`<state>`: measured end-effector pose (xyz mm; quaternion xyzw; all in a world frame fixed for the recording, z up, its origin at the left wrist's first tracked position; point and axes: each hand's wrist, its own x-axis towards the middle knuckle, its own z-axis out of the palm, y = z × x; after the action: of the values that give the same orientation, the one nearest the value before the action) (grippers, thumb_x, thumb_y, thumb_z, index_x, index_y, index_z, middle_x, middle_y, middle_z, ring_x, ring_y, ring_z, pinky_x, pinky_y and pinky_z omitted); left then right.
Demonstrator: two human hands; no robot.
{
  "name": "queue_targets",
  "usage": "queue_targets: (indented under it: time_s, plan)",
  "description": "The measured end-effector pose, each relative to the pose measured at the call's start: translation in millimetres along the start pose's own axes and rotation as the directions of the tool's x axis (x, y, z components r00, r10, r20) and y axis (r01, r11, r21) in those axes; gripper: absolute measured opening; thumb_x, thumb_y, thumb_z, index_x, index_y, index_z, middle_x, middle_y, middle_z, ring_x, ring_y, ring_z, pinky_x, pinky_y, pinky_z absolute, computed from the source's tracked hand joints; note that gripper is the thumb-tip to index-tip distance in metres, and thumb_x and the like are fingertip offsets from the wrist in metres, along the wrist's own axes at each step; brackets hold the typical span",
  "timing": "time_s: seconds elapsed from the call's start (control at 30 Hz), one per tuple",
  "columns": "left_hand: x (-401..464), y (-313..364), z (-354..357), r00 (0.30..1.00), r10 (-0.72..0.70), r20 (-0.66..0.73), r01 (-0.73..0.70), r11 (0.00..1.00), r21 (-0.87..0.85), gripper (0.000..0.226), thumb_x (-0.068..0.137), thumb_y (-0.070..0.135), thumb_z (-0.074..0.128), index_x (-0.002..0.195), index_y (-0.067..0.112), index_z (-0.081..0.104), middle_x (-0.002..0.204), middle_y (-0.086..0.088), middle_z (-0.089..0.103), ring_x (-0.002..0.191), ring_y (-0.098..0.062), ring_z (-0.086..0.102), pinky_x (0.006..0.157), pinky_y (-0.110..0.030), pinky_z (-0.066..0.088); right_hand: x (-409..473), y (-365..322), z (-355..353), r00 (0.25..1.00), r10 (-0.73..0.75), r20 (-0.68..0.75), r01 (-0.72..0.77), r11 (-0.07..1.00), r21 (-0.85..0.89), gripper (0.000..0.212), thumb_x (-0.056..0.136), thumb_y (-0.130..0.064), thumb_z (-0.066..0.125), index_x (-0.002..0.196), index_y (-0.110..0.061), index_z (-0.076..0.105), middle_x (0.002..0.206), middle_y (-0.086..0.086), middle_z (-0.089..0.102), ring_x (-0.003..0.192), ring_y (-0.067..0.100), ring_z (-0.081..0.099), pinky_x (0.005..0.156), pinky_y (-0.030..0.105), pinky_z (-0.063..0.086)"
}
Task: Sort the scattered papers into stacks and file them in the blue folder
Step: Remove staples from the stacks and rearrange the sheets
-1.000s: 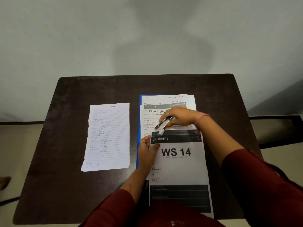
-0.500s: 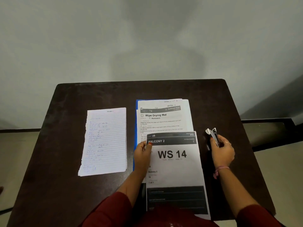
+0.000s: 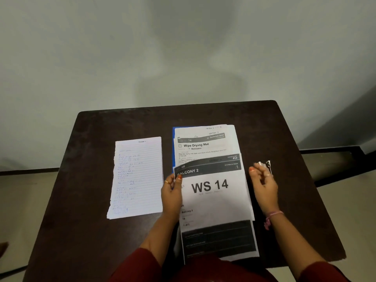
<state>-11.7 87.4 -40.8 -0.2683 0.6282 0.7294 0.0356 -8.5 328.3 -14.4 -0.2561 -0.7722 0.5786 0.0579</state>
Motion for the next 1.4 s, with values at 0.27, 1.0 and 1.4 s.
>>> queue_targets:
  time_s: [0.27,1.0,1.4]
  plan:
    - [17.7,55.5,-63.0,0.990,-0.093,-0.107,0.077,0.987,-0.141,0.010,0.097,0.024,0.053,0.101,0.018,0.061,0.098,-0.010,0.072,0.087,-0.026,0.070,0.080,-0.044,0.057,-67.8,-4.6,51.8,0.896,0.060,0.440,-0.029,0.997,-0.078,0.031,0.095,-0.019,0.054,0.127,-0.018,0.053,0.115,-0.009,0.060,0.105,0.003,0.057,0.091,0.016,0.046]
    - [57.2,57.7,-227.9,0.973,-0.028,-0.228,0.100,0.945,0.312,0.018,0.092,0.012,0.060,0.109,0.008,0.063,0.097,-0.005,0.068,0.090,-0.021,0.064,0.088,-0.038,0.053,-93.8,-43.1,253.8,0.913,0.218,0.344,-0.175,0.973,-0.152,0.031,0.097,-0.011,0.045,0.126,-0.002,0.052,0.126,0.014,0.057,0.115,0.027,0.054,0.091,0.025,0.040]
    - [60.9,44.7,-216.2,0.959,-0.012,-0.284,0.184,0.786,0.590,0.052,0.085,0.019,0.067,0.132,0.007,0.048,0.135,-0.017,0.041,0.121,-0.033,0.045,0.104,-0.043,0.037,-75.1,-39.3,194.9,0.962,0.181,0.206,-0.145,0.974,-0.176,0.036,0.088,-0.013,0.062,0.122,-0.010,0.053,0.100,0.002,0.061,0.102,0.022,0.058,0.099,0.035,0.044]
